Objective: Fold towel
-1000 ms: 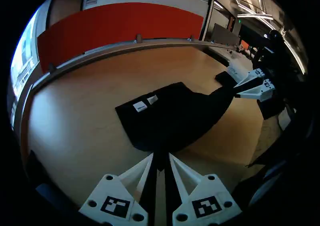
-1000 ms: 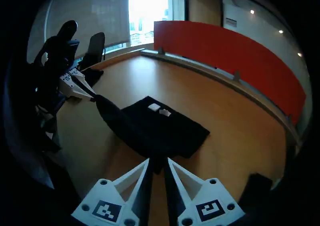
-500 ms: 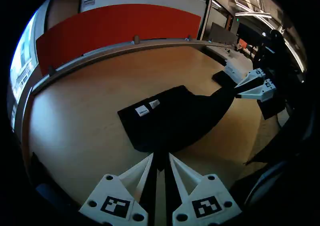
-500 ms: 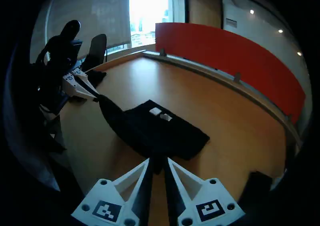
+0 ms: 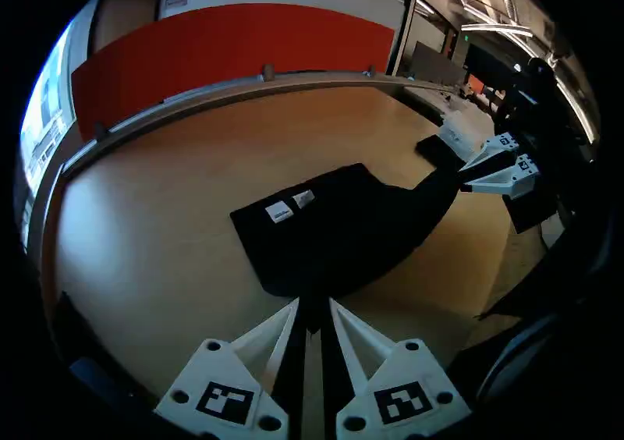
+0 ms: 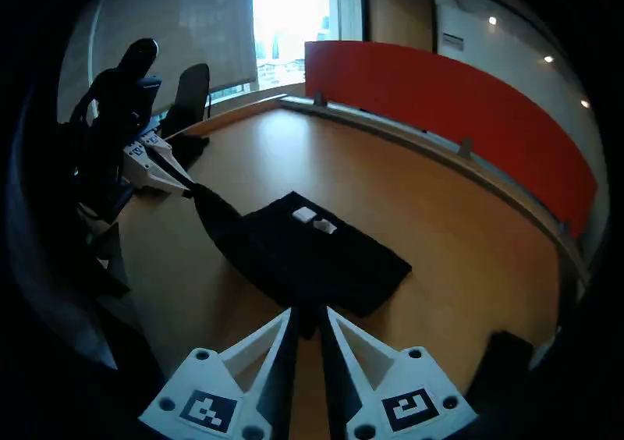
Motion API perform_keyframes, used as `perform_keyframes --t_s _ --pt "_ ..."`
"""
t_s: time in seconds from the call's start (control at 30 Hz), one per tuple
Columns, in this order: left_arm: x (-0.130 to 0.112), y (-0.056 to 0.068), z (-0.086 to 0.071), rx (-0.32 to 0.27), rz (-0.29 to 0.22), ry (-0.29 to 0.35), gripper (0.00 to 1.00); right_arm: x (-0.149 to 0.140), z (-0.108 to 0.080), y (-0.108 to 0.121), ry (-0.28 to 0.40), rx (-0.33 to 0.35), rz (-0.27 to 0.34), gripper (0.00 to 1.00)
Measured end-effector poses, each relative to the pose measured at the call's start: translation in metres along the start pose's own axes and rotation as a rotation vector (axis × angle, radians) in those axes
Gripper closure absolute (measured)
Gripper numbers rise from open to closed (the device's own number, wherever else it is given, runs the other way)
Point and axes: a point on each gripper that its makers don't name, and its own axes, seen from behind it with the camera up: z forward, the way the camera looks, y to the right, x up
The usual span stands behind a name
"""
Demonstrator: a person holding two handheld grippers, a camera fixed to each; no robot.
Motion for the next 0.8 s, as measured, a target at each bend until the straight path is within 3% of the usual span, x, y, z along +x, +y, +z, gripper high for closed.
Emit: perform_keyframes --t_s 0.27,0.8 --pt "0.002 -0.007 0.013 0.005 -0.015 -0.013 0.89 -0.002 0.011 0.012 -0.015 0.0 -0.009 0.82" --pt "0.016 -0.032 0.05 0.035 -0.028 -0.063 0.89 0.0 0.044 0.049 -0.037 -0.02 -0.001 0.82"
